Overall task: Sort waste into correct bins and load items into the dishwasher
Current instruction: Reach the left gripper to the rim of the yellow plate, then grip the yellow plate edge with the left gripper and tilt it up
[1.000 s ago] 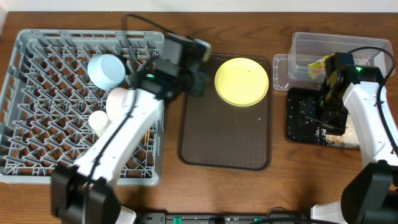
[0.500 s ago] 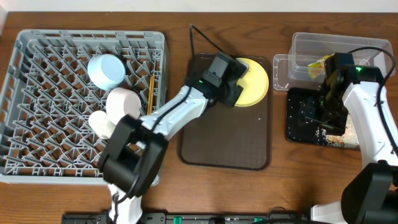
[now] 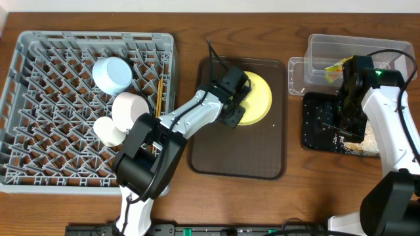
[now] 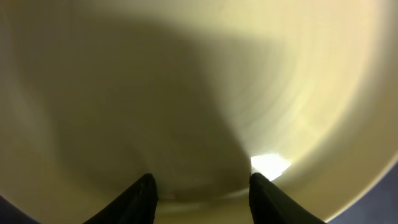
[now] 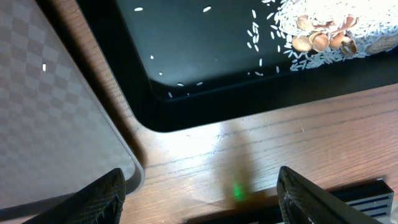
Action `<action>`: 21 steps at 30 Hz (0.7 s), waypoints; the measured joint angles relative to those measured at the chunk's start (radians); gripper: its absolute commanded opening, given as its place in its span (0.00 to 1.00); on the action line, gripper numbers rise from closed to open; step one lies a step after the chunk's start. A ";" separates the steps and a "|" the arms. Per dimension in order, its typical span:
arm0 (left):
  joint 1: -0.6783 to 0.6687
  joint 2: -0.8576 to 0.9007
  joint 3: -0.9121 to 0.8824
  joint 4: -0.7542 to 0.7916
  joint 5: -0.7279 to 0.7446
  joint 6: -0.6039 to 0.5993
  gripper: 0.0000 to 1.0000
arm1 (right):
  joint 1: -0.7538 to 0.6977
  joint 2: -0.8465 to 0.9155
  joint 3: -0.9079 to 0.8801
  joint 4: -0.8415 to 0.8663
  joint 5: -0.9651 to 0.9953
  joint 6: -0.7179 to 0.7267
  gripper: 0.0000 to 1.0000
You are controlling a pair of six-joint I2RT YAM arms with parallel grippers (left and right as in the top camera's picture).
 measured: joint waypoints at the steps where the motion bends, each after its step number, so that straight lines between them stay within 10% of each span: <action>1: 0.000 -0.001 0.003 -0.030 -0.008 0.000 0.49 | 0.000 0.000 0.000 0.000 0.000 0.000 0.76; 21: -0.039 -0.136 0.000 0.025 -0.013 -0.001 0.61 | 0.000 0.000 0.000 0.002 0.000 -0.001 0.77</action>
